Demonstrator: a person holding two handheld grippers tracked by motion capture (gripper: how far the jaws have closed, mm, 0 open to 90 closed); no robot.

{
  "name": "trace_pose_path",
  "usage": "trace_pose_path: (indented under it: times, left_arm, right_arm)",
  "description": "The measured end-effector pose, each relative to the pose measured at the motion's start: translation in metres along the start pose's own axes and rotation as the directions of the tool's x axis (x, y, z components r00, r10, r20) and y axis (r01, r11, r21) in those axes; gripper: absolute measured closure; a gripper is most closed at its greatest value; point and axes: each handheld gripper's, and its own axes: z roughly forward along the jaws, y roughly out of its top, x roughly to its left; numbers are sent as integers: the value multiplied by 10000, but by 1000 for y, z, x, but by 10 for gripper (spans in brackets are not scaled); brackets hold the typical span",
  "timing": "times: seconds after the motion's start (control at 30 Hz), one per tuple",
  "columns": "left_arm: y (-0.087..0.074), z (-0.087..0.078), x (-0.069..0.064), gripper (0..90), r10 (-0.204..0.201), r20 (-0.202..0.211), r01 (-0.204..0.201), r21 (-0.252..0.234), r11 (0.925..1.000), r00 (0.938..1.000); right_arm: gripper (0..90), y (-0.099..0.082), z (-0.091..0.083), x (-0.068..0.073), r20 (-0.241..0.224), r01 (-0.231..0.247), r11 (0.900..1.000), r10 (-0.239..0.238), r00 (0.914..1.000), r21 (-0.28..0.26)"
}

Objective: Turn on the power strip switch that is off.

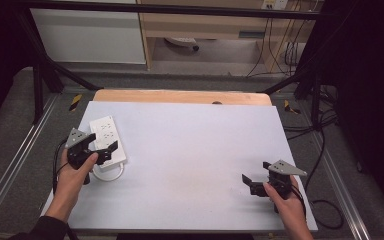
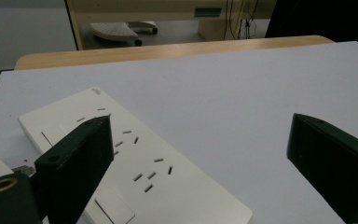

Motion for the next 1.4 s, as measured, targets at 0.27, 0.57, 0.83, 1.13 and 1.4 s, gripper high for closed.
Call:
trace_pose_path:
  times: [0.27, 0.57, 0.83, 1.13, 1.4]
  left_arm:
    - [0, -16, -9, 70, 52, 299, -43, -281, 9996, 9995]
    - [-4, -37, -11, 69, -65, 615, 94, -475, 9988, 9981]
    - [-9, -55, -17, 70, 134, 895, -94, -454, 9989, 9959]
    - [-27, -70, -26, 67, 105, 1182, -90, -126, 9999, 9929]
    - [-61, -68, -36, 67, -33, 1371, -107, 1012, 9948, 9906]
  right_arm:
    - [34, 0, 0, 0, 0, 23, 10000, -23, 10000, 13]
    - [34, 0, 0, 0, 13, 28, 10000, -28, 10000, 5]
    - [34, 0, 0, 0, 29, 9, 10000, -9, 10000, 18]
    - [34, 0, 0, 0, 29, -22, 10000, 22, 10000, 19]
    - [33, 0, 1, 0, 56, 21, 10000, -22, 10000, 65]
